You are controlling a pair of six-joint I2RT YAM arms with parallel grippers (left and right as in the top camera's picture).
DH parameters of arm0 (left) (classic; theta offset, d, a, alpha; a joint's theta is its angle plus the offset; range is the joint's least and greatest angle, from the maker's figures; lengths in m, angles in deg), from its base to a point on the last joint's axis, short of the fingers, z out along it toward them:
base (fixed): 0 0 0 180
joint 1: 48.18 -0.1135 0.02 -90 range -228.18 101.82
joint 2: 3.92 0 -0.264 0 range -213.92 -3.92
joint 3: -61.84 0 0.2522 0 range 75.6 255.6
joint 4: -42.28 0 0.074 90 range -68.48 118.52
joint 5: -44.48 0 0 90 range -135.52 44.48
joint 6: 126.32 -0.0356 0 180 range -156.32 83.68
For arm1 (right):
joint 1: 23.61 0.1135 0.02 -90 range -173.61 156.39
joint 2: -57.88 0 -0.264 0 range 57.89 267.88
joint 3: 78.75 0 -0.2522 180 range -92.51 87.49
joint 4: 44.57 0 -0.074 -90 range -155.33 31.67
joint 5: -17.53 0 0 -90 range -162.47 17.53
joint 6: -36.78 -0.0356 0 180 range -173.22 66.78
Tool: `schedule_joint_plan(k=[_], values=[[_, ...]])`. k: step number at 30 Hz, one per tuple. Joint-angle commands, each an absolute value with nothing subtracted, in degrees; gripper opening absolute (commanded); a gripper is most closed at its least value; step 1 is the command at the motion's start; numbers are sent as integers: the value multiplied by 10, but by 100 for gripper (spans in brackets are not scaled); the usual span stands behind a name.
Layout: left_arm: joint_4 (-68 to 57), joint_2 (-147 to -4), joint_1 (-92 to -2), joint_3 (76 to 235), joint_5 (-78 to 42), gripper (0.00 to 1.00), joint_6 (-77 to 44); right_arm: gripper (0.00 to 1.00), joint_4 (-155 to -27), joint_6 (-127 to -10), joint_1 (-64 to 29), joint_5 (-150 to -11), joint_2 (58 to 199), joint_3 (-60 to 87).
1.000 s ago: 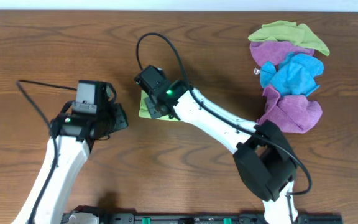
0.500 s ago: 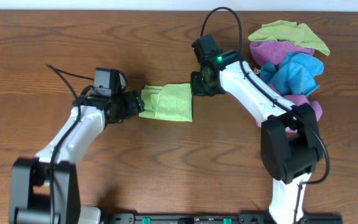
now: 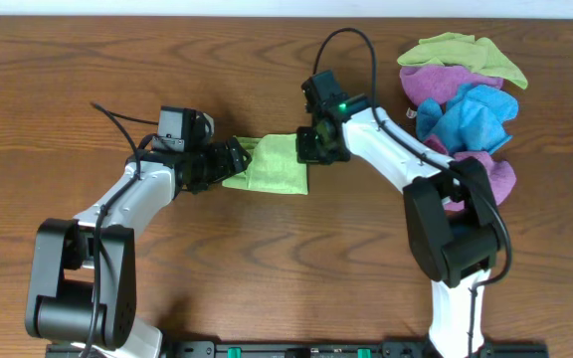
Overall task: Fold the cloth
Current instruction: 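Grasp the folded green cloth's left end with the left gripper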
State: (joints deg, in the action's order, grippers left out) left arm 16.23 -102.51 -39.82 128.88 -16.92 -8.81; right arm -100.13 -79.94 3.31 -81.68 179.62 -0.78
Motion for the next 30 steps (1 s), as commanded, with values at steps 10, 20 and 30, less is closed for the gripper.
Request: schedule_joint_plan(k=[10, 20, 30], values=[[131, -1030, -400, 1292, -188, 90, -95, 1, -980, -826, 79, -850, 1802, -4], [101, -1019, -446, 1300, -170, 85, -153, 1, -982, -825, 74, -860, 1802, -4], [135, -1035, -475, 1301, -171, 88, -210, 1, -982, -816, 74, -892, 1802, -4]])
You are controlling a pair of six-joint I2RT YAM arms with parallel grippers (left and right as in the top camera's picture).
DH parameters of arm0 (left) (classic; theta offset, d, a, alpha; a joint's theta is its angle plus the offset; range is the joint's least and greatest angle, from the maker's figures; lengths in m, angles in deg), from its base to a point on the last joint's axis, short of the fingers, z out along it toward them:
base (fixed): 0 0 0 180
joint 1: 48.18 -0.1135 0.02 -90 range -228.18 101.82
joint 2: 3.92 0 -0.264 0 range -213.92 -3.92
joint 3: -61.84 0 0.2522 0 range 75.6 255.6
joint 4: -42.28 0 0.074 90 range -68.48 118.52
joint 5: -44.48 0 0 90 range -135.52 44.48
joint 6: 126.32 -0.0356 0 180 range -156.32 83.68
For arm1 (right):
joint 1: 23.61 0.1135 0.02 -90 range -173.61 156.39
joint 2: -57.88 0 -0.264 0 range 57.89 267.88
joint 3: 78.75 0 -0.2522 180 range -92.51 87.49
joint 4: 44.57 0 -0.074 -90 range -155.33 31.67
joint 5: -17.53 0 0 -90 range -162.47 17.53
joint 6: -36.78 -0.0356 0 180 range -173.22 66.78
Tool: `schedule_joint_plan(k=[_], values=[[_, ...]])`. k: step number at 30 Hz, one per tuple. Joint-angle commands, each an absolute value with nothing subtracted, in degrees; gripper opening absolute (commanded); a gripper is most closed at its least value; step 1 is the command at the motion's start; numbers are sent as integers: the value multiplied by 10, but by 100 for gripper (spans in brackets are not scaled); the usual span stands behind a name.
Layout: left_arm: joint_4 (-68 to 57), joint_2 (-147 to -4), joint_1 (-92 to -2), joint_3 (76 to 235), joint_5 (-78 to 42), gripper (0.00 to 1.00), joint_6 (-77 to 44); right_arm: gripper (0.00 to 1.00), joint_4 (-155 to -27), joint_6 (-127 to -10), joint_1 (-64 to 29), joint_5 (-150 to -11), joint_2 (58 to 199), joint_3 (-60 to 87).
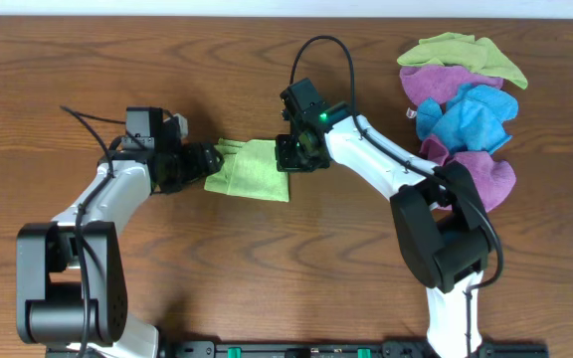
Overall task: Fold the cloth
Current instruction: 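Grasp the folded green cloth's left end with the left gripper, then carry the green cloth leftward with the left gripper and place it top-left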
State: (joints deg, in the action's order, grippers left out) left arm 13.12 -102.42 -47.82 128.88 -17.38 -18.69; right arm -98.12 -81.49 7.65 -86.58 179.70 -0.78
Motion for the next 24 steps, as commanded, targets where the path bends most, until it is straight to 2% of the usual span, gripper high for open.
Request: schedule_joint_plan(k=[1, 11, 18, 24], values=[[135, -1037, -476, 1301, -171, 88, -210, 1, -982, -816, 75, -895, 1802, -4], [134, -1096, -473, 1301, -108, 86, -222, 1, -964, -815, 82, -896, 1802, -4], [134, -1115, -473, 1301, -43, 76, -247, 1, -957, -820, 82, -894, 1802, -4], [121, -1115, -461, 1301, -37, 68, -265, 1, -951, -821, 82, -895, 1802, -4]])
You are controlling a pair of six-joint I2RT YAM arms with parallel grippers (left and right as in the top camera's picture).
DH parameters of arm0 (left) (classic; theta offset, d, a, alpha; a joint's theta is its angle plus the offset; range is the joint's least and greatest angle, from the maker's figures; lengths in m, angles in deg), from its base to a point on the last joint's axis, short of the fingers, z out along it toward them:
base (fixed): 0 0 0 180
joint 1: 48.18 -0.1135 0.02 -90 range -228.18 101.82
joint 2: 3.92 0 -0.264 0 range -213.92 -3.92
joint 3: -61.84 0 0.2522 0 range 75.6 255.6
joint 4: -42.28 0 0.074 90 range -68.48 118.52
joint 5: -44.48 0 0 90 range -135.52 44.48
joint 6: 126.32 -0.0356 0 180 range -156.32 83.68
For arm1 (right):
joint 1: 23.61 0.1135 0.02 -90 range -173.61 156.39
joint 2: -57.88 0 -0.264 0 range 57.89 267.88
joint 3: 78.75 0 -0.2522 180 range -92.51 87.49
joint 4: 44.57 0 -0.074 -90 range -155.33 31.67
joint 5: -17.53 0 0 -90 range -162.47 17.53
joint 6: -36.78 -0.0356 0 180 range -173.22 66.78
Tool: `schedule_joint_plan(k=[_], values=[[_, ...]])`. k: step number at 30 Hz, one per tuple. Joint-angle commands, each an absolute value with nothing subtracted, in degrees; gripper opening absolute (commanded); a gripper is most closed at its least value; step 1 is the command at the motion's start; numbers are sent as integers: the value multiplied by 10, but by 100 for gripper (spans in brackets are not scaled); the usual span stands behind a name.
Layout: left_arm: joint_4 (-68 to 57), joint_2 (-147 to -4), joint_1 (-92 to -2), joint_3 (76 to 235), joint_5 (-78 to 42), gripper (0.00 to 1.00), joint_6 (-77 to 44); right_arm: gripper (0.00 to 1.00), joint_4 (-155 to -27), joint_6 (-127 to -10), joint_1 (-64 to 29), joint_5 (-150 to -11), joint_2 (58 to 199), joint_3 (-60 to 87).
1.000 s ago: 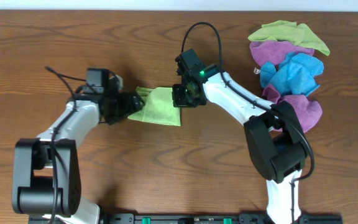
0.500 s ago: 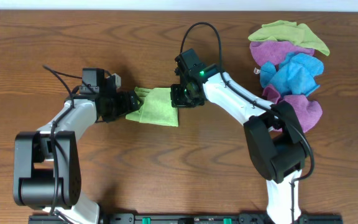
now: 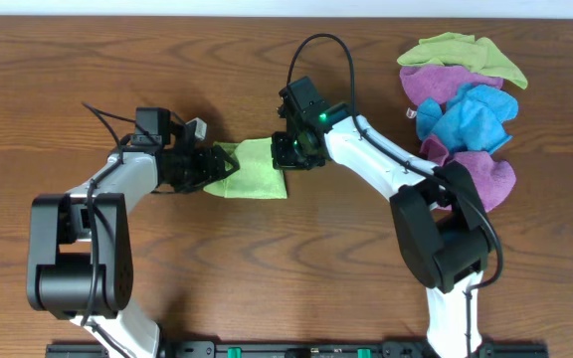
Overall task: Fold the cloth
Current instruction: 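Carry the green cloth leftward with the left gripper and place it top-left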
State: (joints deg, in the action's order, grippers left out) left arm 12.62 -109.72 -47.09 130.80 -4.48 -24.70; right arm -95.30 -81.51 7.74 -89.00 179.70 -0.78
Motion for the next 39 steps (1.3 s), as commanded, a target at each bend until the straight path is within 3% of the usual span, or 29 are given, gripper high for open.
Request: schedule_joint_plan(k=[1, 3, 6, 7, 13, 20, 26, 30, 34, 39], values=[[121, -1115, -457, 1301, -38, 62, -265, 1, -952, -821, 82, -895, 1802, -4], [121, -1115, -450, 1301, -42, 48, -265, 1, -952, -821, 82, -903, 1802, -4], [121, -1115, -447, 1301, -42, 11, -265, 1, -953, -818, 82, -923, 1802, -4], [121, -1115, -447, 1301, -41, 6, -265, 1, -957, -818, 82, -925, 1802, -4], [112, -1085, -487, 1311, -12, 6, -249, 1, -1078, -773, 28, -897, 1762, -39], [50, -904, -623, 1362, -28, 6, -190, 1, -1194, -726, -51, -866, 1646, -54], [36, -798, -768, 1362, -31, 6, -79, 1, -1251, -718, -38, -866, 1588, -54], [38, -805, -808, 1362, -37, 6, -51, 2, -1269, -711, -13, -866, 1564, -54], [113, -856, -805, 1362, -39, 6, -2, 2, -1271, -703, 16, -866, 1560, -54], [348, -980, -803, 1362, -9, 6, 148, 2, -1251, -688, 39, -856, 1560, -54]])
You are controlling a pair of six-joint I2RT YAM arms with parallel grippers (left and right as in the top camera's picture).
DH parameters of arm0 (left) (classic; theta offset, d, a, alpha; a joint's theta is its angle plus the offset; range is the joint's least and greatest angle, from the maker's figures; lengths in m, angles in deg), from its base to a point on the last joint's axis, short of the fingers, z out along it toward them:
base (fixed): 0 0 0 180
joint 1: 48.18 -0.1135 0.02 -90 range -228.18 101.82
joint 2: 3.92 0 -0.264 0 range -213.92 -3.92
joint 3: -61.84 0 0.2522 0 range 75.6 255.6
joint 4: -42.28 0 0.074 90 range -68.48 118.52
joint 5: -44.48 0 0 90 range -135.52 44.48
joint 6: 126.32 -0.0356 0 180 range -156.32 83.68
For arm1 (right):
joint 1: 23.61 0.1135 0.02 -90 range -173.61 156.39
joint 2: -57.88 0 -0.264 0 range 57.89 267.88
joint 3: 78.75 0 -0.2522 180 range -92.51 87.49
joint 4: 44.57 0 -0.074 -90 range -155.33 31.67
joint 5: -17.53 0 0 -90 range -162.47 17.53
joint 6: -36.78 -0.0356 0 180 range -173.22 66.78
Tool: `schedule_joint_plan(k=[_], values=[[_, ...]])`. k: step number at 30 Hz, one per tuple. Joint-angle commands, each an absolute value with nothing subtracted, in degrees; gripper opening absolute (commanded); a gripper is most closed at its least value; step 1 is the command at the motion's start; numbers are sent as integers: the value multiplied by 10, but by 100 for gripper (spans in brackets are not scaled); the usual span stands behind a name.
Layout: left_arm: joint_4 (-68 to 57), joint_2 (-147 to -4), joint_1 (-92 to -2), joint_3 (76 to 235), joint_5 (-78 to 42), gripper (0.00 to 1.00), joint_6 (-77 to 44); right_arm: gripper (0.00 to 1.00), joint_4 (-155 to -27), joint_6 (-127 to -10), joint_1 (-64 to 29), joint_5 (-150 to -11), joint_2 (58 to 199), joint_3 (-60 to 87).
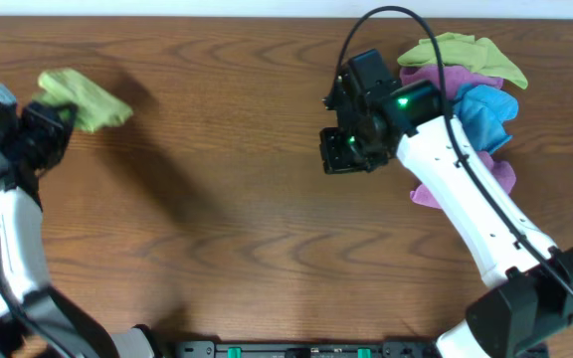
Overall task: Fold the cloth
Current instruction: 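Carry the green cloth leftward with the left gripper and place it top-left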
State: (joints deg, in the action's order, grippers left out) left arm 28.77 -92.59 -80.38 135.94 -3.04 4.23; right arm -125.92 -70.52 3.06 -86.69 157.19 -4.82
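The green cloth [86,101] is bunched into a small wad at the table's far left, casting a shadow to its right. My left gripper [60,121] is shut on the wad's left end, and whether the cloth hangs or rests on the wood cannot be told. My right gripper [346,151] is raised over the table right of centre. It is far from the cloth, its fingers apart, with nothing between them.
A pile of other cloths [463,94], green, purple and blue, lies at the back right, close behind the right arm. Bare brown tabletop [227,199] spans the stretch between the two grippers.
The left gripper has carried the green cloth from the table's middle to the far left, where it is now bunched. The right gripper has let go and moved right, toward the pile.
The green cloth lay folded flat at mid-table with a gripper at each end. At the following moments the cloth and both grippers stood a little further left. Now only the left gripper holds it, crumpled at the far left, and the right one is empty.
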Motion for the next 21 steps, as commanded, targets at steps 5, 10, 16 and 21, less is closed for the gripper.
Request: schedule_joint_plan(k=[5, 10, 16, 21], values=[[610, -1120, -778, 1370, -17, 6, 293, 2, -1217, -688, 39, -855, 1560, -54], [646, -1249, -737, 1452, -21, 6, 320, 1, -1212, -688, 39, -856, 1560, -54], [644, -1297, -720, 1499, -56, 6, 301, 2, -1225, -688, 41, -856, 1560, -54], [614, -1298, -728, 1499, -64, 6, 281, 2, -1221, -688, 46, -856, 1560, -54]])
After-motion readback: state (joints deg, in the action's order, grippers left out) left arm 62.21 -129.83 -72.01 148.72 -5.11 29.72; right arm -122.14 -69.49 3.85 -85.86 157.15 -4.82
